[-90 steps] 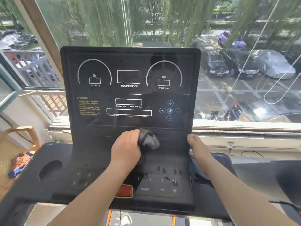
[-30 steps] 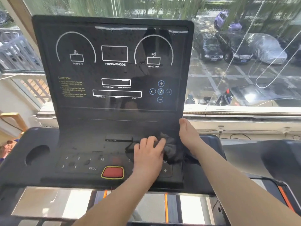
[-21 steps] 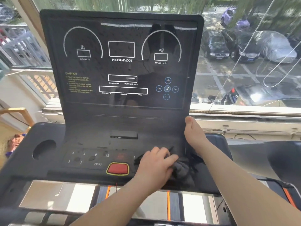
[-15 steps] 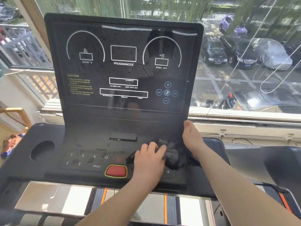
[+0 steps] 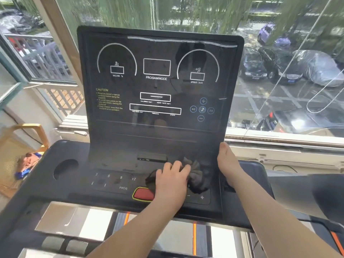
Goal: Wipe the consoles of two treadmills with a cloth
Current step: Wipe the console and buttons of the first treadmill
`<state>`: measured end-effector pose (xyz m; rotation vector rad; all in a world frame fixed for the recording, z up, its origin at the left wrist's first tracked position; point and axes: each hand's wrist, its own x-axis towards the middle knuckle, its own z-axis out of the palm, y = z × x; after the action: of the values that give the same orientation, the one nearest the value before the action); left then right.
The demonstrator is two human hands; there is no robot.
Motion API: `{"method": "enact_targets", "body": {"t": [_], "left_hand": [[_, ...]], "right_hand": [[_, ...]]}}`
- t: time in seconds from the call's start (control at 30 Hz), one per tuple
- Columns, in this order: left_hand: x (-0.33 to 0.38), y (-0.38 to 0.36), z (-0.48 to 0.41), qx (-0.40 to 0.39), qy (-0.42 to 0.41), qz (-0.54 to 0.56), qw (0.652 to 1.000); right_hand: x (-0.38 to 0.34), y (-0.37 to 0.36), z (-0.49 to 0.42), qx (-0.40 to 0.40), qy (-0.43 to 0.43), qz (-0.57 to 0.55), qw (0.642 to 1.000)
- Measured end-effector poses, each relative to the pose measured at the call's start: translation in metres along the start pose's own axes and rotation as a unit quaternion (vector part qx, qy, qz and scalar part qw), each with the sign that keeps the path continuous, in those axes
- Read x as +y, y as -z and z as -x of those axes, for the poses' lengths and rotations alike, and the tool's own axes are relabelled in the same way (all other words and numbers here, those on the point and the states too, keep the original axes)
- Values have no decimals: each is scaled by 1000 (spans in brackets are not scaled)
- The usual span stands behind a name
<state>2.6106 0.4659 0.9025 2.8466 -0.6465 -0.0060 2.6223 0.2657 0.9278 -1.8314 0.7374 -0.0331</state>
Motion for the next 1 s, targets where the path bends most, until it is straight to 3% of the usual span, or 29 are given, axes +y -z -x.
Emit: {"method": "enact_targets", "body": {"t": [0.17,0.27,0.4,0.5,0.63,0.77,0.87,0.93,1.0], "left_hand": [[17,-1,25,-76,-202,49,975],[7,-1,23,-111,-251,72,959],[-8,3,8,-80,-203,94,971],[-24,8,-3,-85,-187,93,974],[-60,15,-9,-78,-183,117,973],[-115,26,-4,-55,-142,110,982],[-156,41,6,-75,-169,235,954],[-192,54,19,-43,-111,290,949],[-242,61,30,46,-1,278,959]], "right_hand": [[7,-9,-3,28,7,5,1000],[3,-10,2,32,4,0,999],[-3,-5,23,40,5,3,999],[7,-14,45,124,-6,33,992],[2,-55,81,200,111,109,967],[-23,-119,114,120,199,197,952],[-32,-168,129,87,219,333,913],[-38,-192,139,84,203,401,889],[-44,-212,145,51,142,479,865]]}}
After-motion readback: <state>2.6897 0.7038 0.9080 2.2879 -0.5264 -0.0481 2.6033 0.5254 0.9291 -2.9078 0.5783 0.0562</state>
